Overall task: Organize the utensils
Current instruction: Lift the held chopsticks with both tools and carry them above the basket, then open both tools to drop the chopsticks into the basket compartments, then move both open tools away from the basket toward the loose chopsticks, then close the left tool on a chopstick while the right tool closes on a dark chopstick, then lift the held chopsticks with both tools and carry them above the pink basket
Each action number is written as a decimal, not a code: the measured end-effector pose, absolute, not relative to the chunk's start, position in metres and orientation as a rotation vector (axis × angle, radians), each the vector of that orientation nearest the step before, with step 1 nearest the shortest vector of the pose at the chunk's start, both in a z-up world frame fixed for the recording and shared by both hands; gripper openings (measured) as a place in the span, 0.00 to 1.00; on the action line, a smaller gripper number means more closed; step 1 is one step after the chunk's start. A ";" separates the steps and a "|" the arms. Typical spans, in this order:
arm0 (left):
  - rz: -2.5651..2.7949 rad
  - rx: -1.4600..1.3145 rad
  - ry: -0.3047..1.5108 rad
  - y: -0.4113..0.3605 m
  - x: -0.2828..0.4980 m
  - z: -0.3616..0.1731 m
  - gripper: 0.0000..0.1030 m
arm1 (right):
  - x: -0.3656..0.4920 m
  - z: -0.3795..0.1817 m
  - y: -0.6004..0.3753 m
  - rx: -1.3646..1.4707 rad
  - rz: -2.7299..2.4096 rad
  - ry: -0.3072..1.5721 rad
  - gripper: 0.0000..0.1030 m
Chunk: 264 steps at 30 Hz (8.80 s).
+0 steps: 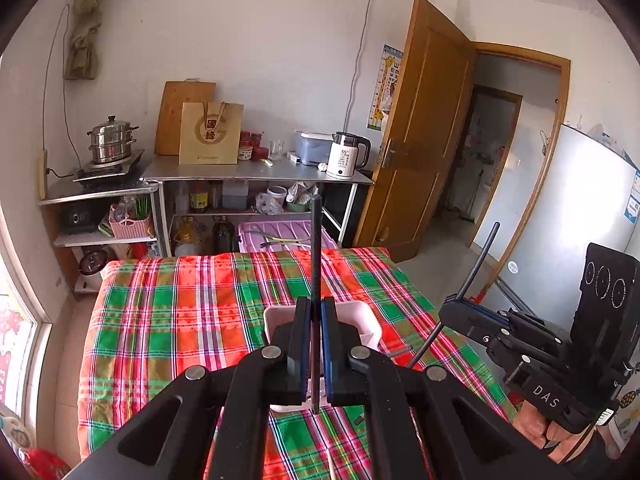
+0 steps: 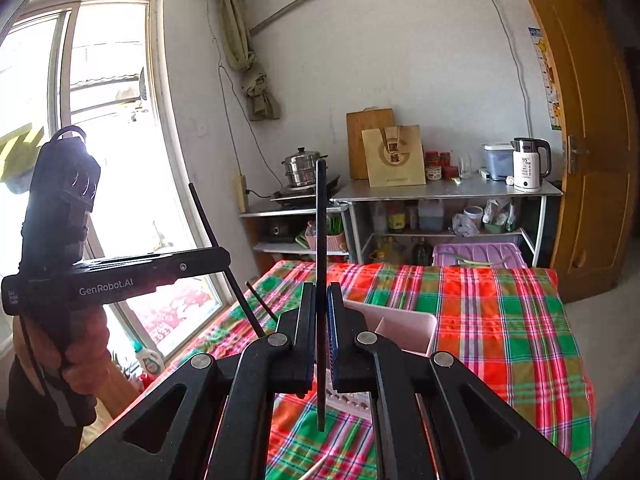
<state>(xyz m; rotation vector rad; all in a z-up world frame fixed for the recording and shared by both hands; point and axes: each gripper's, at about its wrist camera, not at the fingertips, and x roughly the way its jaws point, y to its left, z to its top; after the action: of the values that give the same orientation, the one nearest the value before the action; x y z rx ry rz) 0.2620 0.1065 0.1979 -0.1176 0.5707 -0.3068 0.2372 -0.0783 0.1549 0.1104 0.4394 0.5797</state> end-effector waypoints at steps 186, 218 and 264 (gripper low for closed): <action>-0.351 -0.060 0.956 -0.001 0.253 -0.027 0.04 | 0.212 -0.023 -0.137 0.088 0.353 0.877 0.05; -0.423 -0.081 0.672 0.036 0.195 0.095 0.04 | 0.159 0.087 -0.152 0.100 0.408 0.588 0.05; -0.342 -0.095 0.553 0.121 0.325 0.203 0.04 | 0.286 0.161 -0.092 0.180 0.556 0.435 0.05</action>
<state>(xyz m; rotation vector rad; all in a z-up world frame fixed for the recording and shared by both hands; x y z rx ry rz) 0.3252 0.1210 0.2030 -0.0952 0.5527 -0.3417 0.2861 -0.0923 0.1608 0.1799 0.4348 0.5563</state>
